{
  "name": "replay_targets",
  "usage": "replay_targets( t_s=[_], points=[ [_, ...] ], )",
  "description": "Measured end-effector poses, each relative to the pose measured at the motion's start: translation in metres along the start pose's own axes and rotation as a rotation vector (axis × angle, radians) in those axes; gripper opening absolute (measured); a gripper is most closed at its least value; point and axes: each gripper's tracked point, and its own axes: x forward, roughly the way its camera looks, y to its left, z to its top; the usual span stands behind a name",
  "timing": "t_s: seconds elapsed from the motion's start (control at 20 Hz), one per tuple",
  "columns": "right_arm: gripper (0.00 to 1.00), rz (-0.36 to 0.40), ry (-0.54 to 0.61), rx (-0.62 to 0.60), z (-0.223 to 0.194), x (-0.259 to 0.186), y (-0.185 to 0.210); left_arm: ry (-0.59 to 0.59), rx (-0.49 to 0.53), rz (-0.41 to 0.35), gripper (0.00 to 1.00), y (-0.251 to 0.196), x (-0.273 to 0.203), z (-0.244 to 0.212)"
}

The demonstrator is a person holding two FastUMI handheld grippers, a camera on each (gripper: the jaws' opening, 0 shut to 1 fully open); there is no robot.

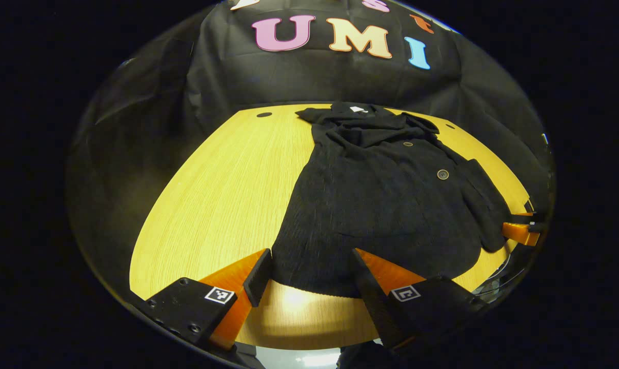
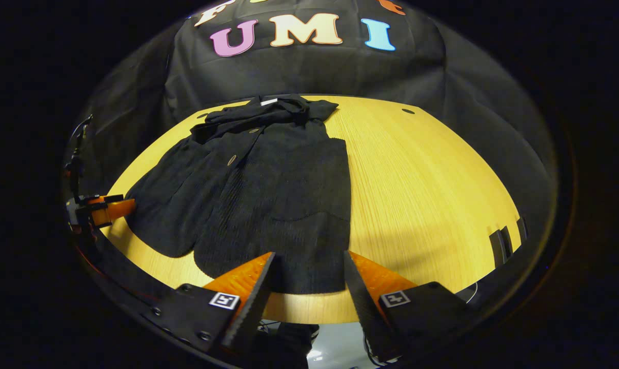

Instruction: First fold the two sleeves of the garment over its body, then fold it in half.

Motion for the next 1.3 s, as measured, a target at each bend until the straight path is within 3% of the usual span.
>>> replay_targets(
  t_s=[0.2, 0.25, 0.35, 0.45, 0.75, 1.05, 1.3],
  points=[
    [0.16, 0.024, -0.012, 0.014, 0.003, 0.001, 0.010, -0.058, 0.047, -0.088, 0.25, -0.021, 0.002, 0.002],
    [0.10, 0.018, -0.006, 0.024, 0.001, 0.002, 0.011, -0.056, 0.039, -0.092, 0.08, -0.021, 0.003, 0.001],
    [0.03, 0.032, 0.006, 0.029, 0.000, 0.000, 0.011, -0.033, -0.020, -0.098, 0.00, -0.020, 0.000, -0.002],
    [0.03, 0.055, 0.031, 0.023, -0.005, -0.003, 0.012, -0.010, -0.089, -0.109, 0.00, -0.024, -0.008, -0.007],
    [0.03, 0.098, 0.050, 0.008, -0.018, -0.018, 0.013, 0.010, -0.028, -0.069, 0.00, -0.032, -0.027, -0.017],
    [0.02, 0.159, 0.025, -0.013, -0.013, -0.043, 0.013, 0.050, -0.084, -0.095, 0.00, -0.047, -0.061, -0.015],
    [0.02, 0.235, -0.064, 0.037, 0.022, -0.070, 0.019, -0.002, -0.097, -0.077, 0.00, -0.053, -0.081, 0.029]
  ],
)
